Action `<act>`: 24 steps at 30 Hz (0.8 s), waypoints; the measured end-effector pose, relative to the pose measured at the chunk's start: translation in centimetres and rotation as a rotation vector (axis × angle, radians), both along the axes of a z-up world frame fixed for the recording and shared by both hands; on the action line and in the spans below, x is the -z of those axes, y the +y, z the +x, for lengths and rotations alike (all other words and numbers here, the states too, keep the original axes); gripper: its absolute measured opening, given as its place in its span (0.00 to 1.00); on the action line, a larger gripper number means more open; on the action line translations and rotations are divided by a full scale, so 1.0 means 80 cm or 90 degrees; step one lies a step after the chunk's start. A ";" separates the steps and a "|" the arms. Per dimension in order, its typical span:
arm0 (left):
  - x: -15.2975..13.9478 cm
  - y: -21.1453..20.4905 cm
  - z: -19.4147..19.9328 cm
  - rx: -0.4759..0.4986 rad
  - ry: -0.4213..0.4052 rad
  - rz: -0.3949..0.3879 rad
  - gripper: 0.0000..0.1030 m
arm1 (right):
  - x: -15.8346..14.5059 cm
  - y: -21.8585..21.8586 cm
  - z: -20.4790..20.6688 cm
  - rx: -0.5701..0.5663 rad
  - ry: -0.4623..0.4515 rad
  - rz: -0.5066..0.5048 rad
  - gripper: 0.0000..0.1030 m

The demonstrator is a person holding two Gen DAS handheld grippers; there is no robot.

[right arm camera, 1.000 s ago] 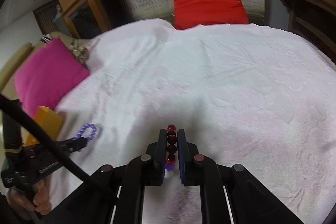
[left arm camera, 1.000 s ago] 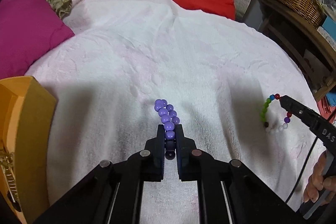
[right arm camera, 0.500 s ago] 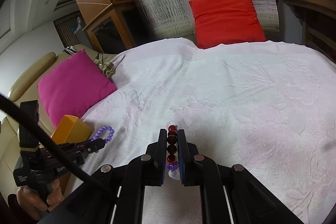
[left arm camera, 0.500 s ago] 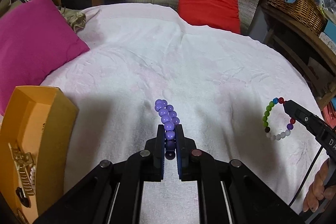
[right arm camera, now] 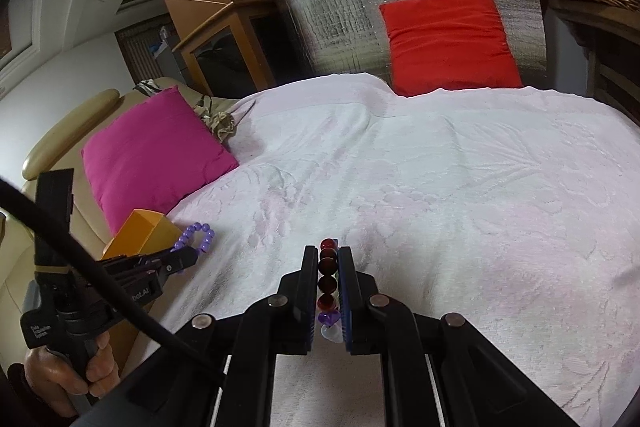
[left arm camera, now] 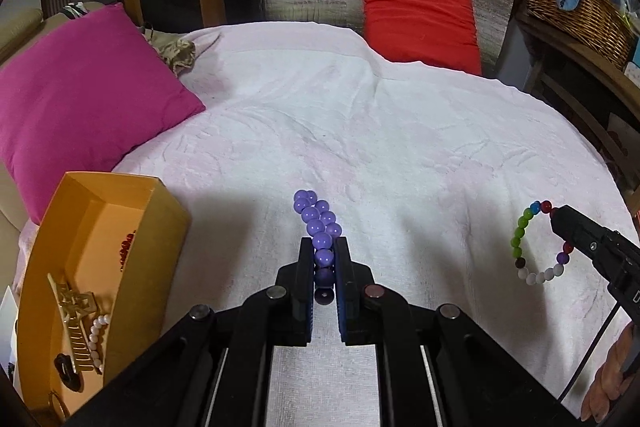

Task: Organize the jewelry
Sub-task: 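Grasp the purple bead bracelet with the left gripper while the right holds the multicolour bracelet, then carry both bracelets into the orange box and open both grippers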

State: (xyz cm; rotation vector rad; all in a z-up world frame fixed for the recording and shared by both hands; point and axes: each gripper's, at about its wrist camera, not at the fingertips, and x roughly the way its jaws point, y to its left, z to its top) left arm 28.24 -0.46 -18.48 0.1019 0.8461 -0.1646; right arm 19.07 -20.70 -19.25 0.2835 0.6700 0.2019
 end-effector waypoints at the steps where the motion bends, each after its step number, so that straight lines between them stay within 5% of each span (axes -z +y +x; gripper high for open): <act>1: -0.001 0.001 0.000 -0.001 -0.001 0.000 0.09 | 0.000 0.001 0.000 -0.001 -0.001 0.000 0.11; 24: -0.018 0.032 -0.013 -0.050 -0.037 0.017 0.09 | -0.003 0.049 -0.010 -0.063 -0.022 -0.014 0.10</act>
